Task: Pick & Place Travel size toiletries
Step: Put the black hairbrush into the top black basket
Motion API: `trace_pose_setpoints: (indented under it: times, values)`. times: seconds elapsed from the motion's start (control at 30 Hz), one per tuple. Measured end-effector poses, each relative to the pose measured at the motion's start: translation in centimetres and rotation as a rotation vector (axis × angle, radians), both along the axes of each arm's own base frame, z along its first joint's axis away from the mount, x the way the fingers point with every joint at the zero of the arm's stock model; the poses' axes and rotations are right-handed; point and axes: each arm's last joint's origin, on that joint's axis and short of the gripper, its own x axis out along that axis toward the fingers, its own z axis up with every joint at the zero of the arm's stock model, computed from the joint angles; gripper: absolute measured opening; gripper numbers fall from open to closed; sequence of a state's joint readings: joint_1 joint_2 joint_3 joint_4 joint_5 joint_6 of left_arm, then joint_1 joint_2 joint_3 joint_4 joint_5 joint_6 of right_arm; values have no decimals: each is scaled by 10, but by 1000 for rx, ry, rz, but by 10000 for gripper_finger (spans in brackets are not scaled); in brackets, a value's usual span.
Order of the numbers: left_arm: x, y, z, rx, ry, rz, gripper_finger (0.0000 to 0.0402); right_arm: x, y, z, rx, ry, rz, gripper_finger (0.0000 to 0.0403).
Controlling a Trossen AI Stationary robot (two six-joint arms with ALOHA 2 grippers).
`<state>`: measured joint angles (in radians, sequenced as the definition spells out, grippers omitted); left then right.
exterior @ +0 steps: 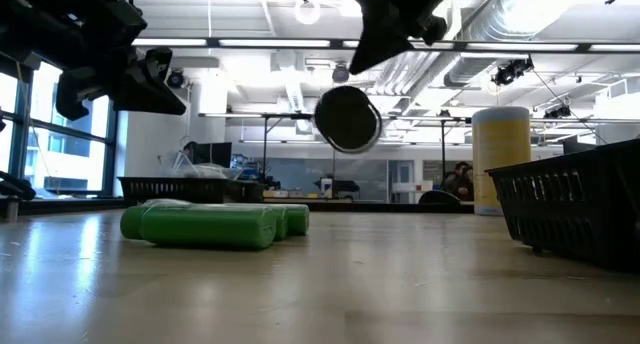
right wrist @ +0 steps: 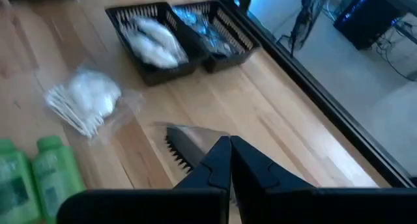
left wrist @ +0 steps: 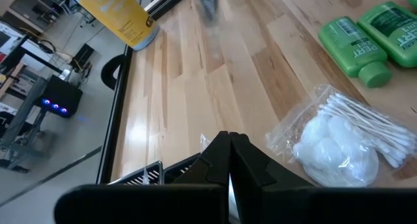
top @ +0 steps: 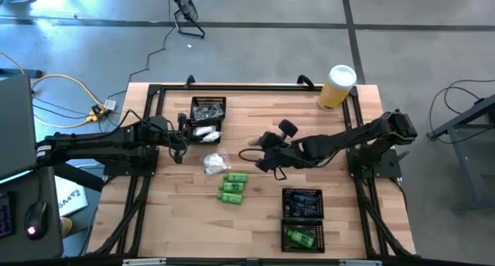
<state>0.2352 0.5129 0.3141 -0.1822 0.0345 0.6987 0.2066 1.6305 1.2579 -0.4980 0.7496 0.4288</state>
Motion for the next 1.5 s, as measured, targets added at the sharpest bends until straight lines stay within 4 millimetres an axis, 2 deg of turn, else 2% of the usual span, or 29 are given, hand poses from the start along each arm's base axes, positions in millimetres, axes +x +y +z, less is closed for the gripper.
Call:
trace_pose_setpoints:
  times: [0.27, 0.47, 0.6, 0.77, 1.07, 1.5]
  values:
    - [1, 0, 1, 5, -14, -6, 12, 6, -9, 8, -37, -59, 8, 2]
    - [6, 1, 8, 21, -89, -9, 87, 9, -15, 10, -40, -75, -2, 2]
    - [10, 2, 12, -44, -151, -6, 143, 11, -14, 13, -53, -101, 19, 2]
    - [18, 1, 12, -69, -173, -70, 186, 17, -15, 19, -33, -177, 38, 2]
    - [41, 6, 8, -116, -217, -78, 196, 22, -17, 27, -36, -269, 40, 2]
    - [68, 11, -1, -160, -278, -134, 196, 24, -17, 27, -31, -283, 38, 2]
